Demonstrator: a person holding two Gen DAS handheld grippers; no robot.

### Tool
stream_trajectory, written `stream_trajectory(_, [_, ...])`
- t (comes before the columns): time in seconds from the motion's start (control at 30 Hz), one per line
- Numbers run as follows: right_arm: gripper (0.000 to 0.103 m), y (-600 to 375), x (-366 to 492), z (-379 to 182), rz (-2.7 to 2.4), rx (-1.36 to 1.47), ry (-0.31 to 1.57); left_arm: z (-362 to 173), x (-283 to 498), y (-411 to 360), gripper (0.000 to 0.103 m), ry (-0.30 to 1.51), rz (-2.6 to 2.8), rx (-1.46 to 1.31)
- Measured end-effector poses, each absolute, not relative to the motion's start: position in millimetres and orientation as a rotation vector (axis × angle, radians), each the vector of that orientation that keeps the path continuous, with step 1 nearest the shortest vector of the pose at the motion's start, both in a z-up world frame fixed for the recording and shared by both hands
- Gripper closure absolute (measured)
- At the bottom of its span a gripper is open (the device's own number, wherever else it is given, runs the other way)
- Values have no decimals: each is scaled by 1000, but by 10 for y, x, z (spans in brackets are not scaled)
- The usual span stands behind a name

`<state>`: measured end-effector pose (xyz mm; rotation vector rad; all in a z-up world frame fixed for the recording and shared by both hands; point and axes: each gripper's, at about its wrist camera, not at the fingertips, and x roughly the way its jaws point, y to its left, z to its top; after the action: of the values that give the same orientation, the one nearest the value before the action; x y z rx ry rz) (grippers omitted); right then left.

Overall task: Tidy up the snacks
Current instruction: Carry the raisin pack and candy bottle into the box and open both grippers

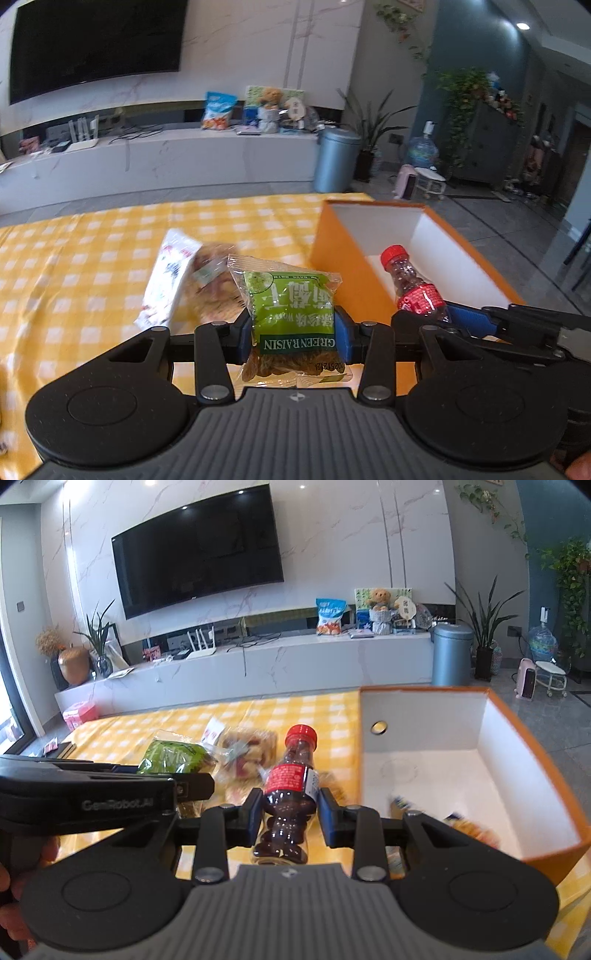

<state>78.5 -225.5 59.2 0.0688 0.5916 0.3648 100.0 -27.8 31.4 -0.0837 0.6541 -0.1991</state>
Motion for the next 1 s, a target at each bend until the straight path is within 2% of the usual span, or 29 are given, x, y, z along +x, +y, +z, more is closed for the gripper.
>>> stream_trajectory(0.4, [73,-2932,1196,824,292,42,657,606,1499,-994,55,634,-423,71])
stream_trajectory(1.0, [73,-3315,1858,486,250,-159,824,161,2052,-1677,55,737,-561,336])
